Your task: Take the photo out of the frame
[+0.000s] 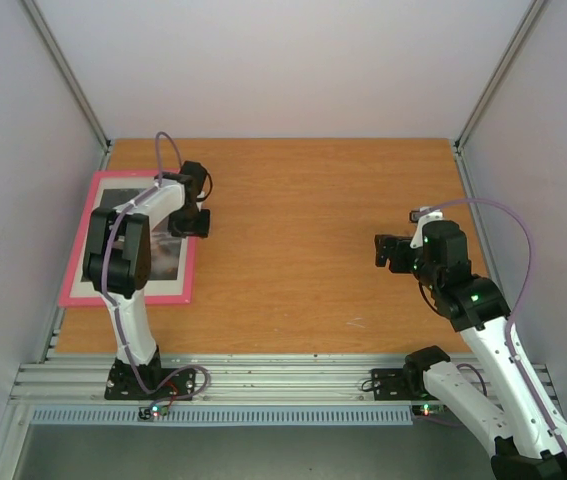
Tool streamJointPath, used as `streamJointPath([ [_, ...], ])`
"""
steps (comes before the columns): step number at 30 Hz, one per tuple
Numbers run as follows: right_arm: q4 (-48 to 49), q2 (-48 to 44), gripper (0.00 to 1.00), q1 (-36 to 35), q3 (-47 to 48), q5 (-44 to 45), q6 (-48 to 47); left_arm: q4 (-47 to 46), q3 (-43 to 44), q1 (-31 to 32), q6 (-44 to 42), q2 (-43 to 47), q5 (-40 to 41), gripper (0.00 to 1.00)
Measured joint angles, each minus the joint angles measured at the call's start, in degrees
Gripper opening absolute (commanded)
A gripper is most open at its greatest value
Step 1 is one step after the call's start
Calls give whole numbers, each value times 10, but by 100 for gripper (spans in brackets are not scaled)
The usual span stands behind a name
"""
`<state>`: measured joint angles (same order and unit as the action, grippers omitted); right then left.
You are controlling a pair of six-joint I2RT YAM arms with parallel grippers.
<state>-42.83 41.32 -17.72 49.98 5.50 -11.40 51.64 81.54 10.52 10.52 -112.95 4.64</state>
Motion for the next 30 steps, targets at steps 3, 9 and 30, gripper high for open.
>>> streamJointPath([
  [3,0,3,98,0,0,0,0,0,0,1,1,-2,-2,47],
  [9,0,3,98,0,0,0,0,-1,0,1,1,-19,0,42],
  [30,0,-4,98,0,0,-3,0,23,55,75,61,-27,-33,15],
])
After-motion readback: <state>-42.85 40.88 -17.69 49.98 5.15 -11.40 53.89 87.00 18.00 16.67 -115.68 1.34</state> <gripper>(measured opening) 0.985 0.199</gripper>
